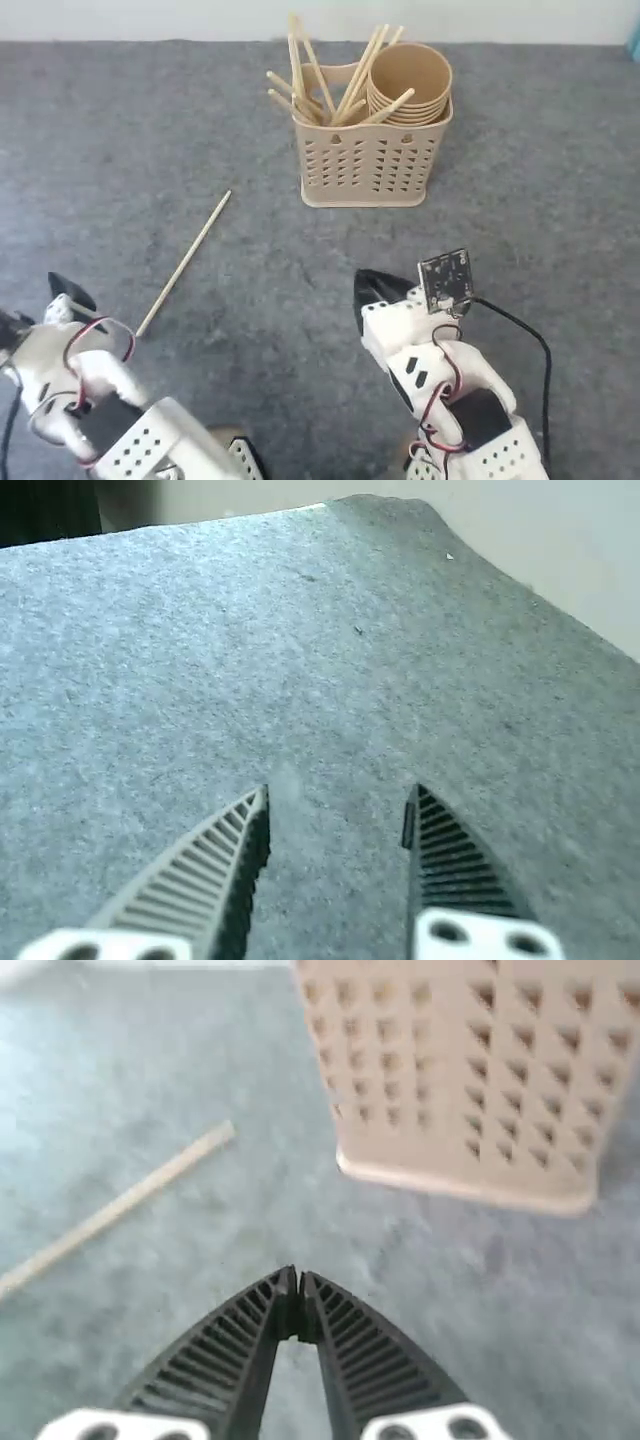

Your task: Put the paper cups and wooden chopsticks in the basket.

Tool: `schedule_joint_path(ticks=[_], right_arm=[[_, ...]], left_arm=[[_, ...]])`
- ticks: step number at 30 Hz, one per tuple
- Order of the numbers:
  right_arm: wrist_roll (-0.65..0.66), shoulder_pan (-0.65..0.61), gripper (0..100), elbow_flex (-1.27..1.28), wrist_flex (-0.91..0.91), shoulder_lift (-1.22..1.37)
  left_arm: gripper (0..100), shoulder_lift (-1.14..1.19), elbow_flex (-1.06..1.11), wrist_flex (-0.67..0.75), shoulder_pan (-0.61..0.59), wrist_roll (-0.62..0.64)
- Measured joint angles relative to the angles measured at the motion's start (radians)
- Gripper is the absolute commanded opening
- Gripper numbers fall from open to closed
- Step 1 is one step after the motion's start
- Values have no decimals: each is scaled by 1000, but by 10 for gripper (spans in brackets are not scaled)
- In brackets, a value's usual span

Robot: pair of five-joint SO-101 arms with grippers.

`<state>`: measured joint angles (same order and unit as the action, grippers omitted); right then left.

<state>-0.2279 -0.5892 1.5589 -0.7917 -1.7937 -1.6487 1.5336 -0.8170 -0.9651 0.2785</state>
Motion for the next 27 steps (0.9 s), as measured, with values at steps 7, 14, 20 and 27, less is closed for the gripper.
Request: schedule_joint_path(ticks=[7, 14, 20, 27], right_arm=[[-89, -63, 8, -135, 199, 270], [-212, -130, 10, -419, 376, 821], [-404, -170, 10, -700, 511, 1330], [-569, -189, 91, -1154, 531, 1901]], left_arm=[[212, 0, 0, -23, 15, 0], [213, 11, 0, -35, 17, 0], [213, 253, -41, 37, 34, 0], [212, 674, -161, 203, 34, 0]])
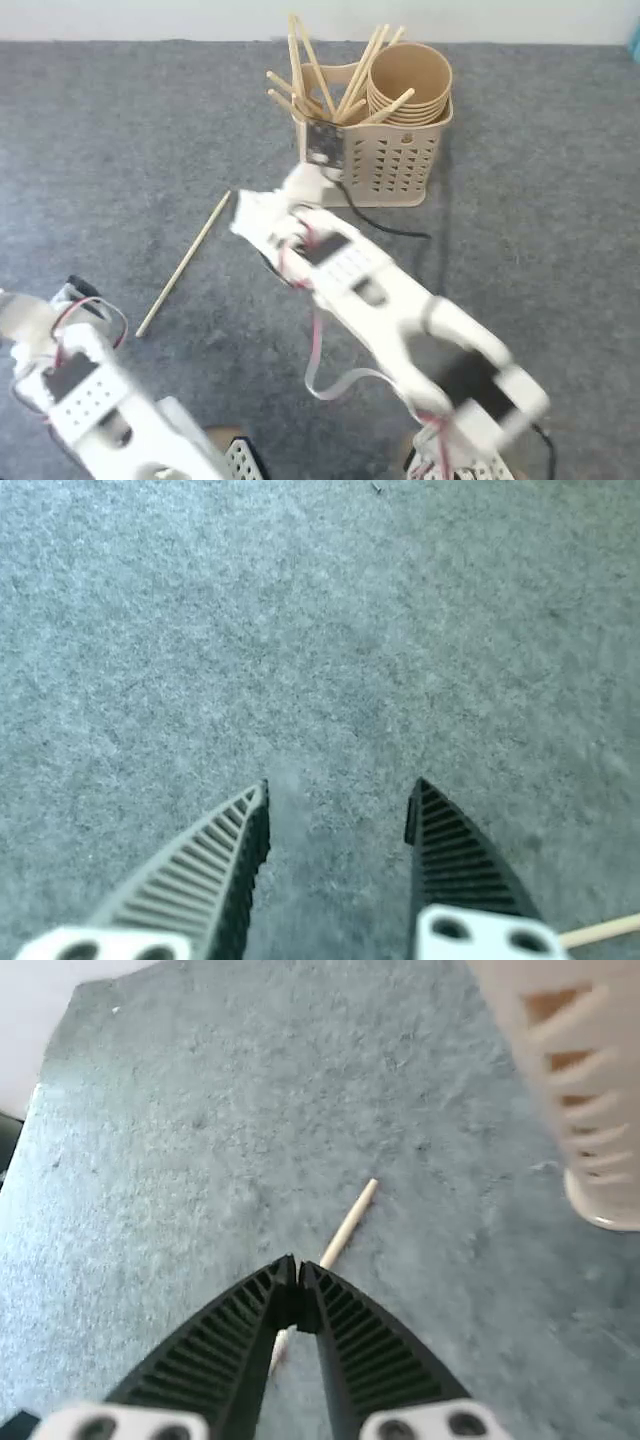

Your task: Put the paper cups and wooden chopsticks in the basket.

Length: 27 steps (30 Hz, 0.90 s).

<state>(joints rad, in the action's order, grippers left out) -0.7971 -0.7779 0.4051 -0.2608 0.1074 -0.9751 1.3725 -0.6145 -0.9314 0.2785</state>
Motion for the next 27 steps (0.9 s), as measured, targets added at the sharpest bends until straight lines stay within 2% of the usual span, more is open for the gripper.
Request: schedule_joint_path(ticks=[2, 8, 12, 17, 27], right_arm=[[-21, -25, 127, -124, -28, 124], [-161, -57, 113, -502, -226, 439], [-195, -57, 113, -684, -358, 582], [-201, -54, 113, -824, -423, 684], [-201, -35, 113, -993, -433, 821]], left_arm=[[212, 110, -40, 23, -2, 0], [211, 382, -169, 40, -2, 0], [210, 500, -230, 40, -2, 0], [210, 525, -252, 38, -3, 0], [210, 525, -252, 37, -3, 0]])
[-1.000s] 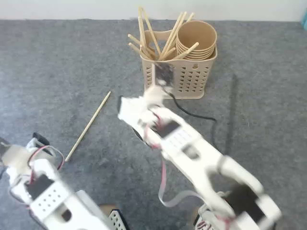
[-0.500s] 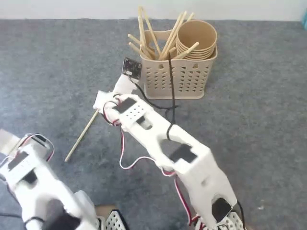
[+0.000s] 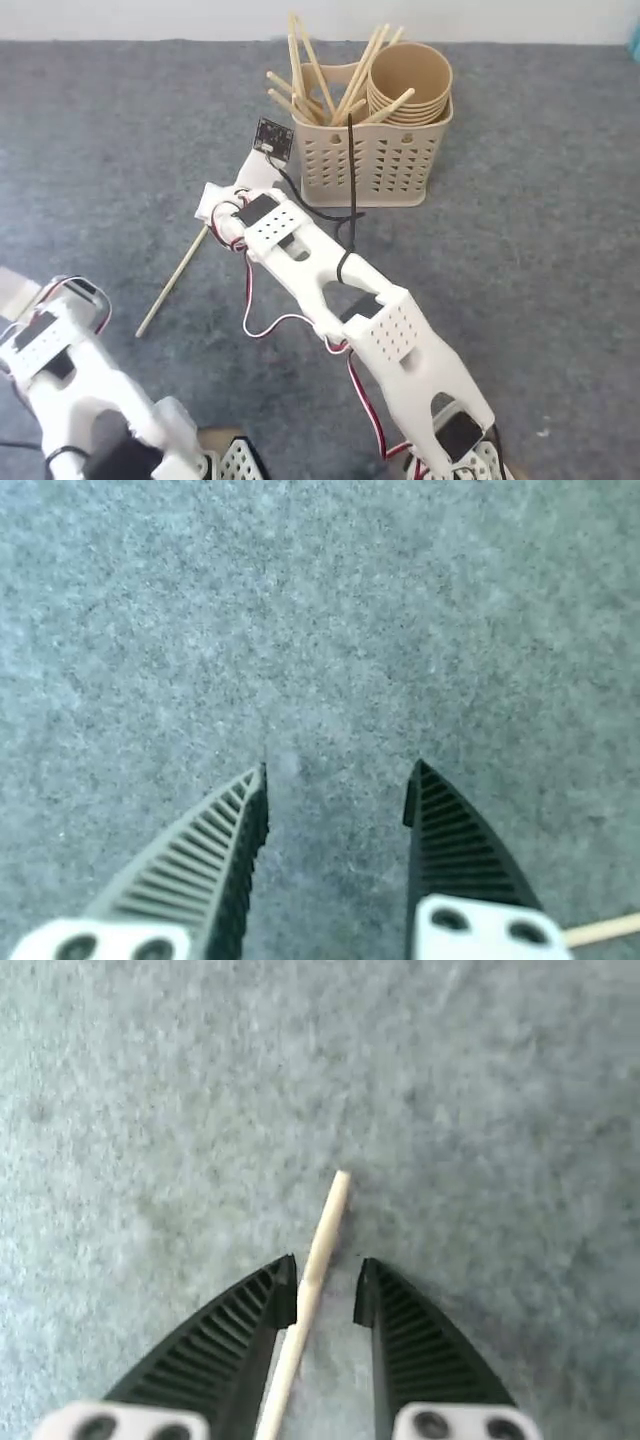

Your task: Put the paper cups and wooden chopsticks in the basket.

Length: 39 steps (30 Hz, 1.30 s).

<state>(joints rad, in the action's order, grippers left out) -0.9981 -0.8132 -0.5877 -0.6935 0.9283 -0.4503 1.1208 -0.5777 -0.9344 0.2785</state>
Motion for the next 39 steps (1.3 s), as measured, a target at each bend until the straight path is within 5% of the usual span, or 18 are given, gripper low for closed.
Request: schedule_joint_path(ticks=[6, 9, 22, 31, 39], right_arm=[[0, 6, 108, -112, -2, 87], [0, 11, 20, -170, -32, 126], [-2, 18, 7, -509, -439, 222], [34, 20, 7, -996, -802, 222], [150, 17, 7, -1045, -927, 107]], left_arm=[[210, 0, 0, 0, 0, 0], [210, 0, 0, 0, 0, 0], [210, 0, 0, 0, 0, 0], [210, 0, 0, 0, 5, 0], [210, 0, 0, 0, 9, 0]])
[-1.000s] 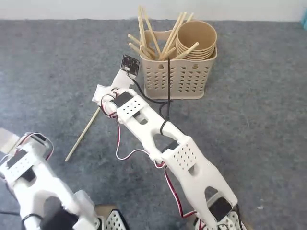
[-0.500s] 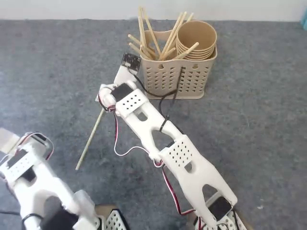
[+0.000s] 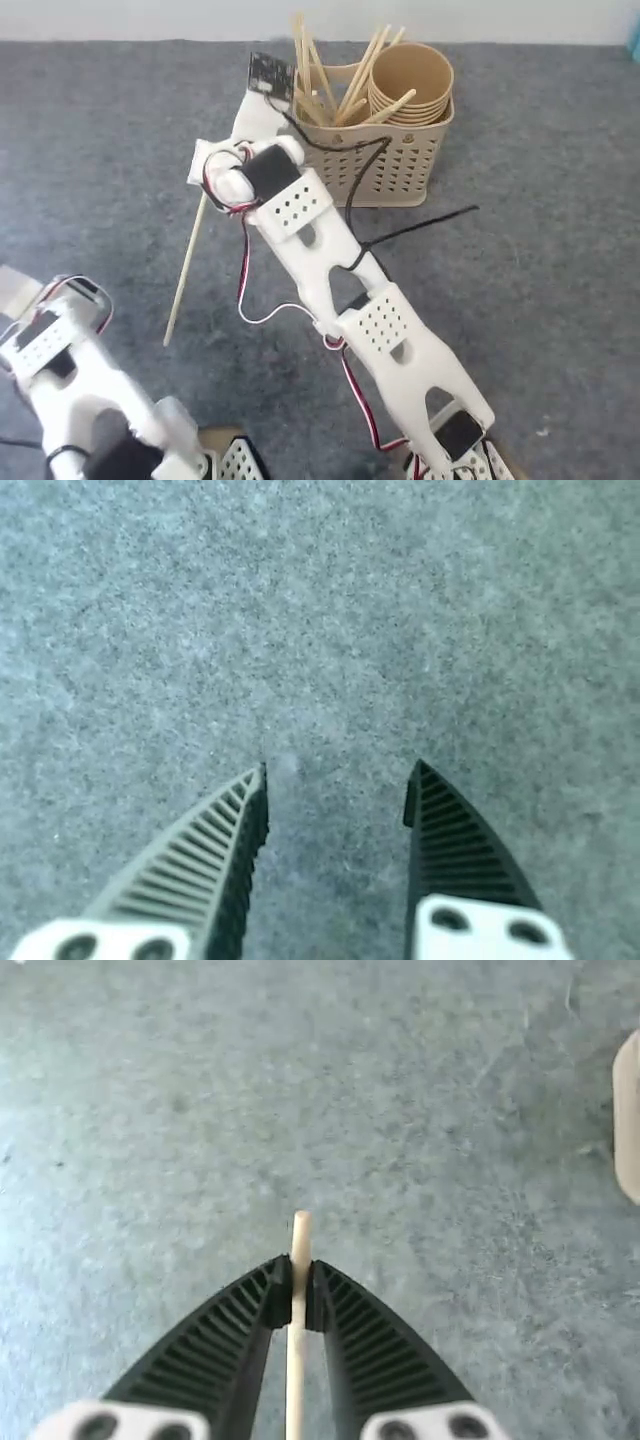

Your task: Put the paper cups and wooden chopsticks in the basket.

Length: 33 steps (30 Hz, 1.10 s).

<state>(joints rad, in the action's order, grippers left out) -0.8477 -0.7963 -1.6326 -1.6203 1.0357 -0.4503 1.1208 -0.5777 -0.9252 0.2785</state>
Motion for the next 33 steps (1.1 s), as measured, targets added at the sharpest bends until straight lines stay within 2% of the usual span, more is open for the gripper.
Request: schedule_joint_path(ticks=[3, 12, 16, 19, 23, 28, 33], right_arm=[[52, -28, 7, 0, -37, -68], [330, -226, 7, -2, -137, -258], [462, -253, 7, -2, -137, -334], [499, -253, 7, -2, -137, -384], [528, -230, 7, -2, -137, -457], [555, -149, 7, 25, -137, -597], [601, -120, 7, 261, -137, -833]], left_arm=[[210, 0, 0, 0, 0, 0], [210, 0, 0, 0, 0, 0], [210, 0, 0, 0, 11, -3], [210, -37, 11, -2, 38, -57], [210, -222, 123, -5, 80, -77], [212, -562, 305, -8, 140, -133], [212, -844, 400, -81, 196, -141]])
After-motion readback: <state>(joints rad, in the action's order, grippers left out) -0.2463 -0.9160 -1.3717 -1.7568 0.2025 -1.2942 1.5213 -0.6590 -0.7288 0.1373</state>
